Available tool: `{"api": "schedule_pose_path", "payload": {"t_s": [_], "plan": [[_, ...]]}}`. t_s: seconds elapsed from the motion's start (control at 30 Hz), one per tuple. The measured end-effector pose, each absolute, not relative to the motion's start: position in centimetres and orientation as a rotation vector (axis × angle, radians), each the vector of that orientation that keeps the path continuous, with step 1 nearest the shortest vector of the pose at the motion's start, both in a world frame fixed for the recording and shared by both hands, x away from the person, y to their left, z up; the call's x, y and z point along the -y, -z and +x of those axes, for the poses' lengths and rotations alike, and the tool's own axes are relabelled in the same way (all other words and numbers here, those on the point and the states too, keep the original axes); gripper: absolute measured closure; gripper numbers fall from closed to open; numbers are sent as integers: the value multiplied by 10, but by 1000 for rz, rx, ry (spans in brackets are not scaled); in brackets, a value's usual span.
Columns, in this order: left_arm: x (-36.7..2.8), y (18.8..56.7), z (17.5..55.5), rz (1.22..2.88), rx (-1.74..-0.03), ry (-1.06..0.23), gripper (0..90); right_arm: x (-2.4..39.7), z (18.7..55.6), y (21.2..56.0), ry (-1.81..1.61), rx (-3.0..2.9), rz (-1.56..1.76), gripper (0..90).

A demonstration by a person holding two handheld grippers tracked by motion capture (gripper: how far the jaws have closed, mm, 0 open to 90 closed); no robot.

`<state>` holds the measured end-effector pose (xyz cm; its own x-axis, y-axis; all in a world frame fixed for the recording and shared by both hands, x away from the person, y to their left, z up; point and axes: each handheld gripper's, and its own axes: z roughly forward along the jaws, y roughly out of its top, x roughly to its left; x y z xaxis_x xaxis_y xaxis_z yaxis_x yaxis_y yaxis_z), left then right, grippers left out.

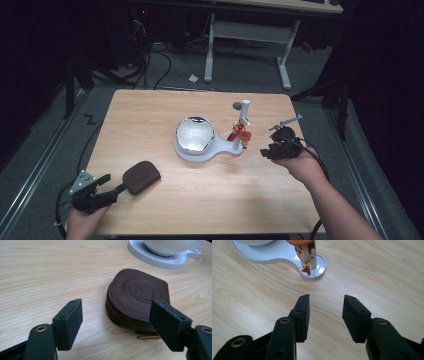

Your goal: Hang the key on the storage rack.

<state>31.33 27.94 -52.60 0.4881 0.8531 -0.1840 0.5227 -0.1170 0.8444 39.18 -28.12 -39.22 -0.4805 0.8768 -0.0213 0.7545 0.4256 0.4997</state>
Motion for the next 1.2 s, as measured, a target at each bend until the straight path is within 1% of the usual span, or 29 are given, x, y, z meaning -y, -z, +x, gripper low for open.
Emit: {"api": "schedule_pose_path", "payload": {"t_s": [0.2,0.5,0.77,0.97,1.13,1.2], "plan": [[-276,526,314,1774,-1177,-418,271,287,378,402,-646,-2362,1373,552],[-271,523,314,1778,-1192,-424,271,290,355,426,-728,-2309,1328,582],[-265,521,315,1795,-1204,-433,268,290,329,465,-800,-2233,1300,528],[-263,518,316,1798,-1200,-450,265,295,313,491,-913,-2160,1355,492],[-258,519,313,1823,-1175,-471,243,297,302,512,-936,-2121,1371,493],[-256,517,313,1822,-1176,-477,241,296,299,515,-938,-2111,1360,489]]}}
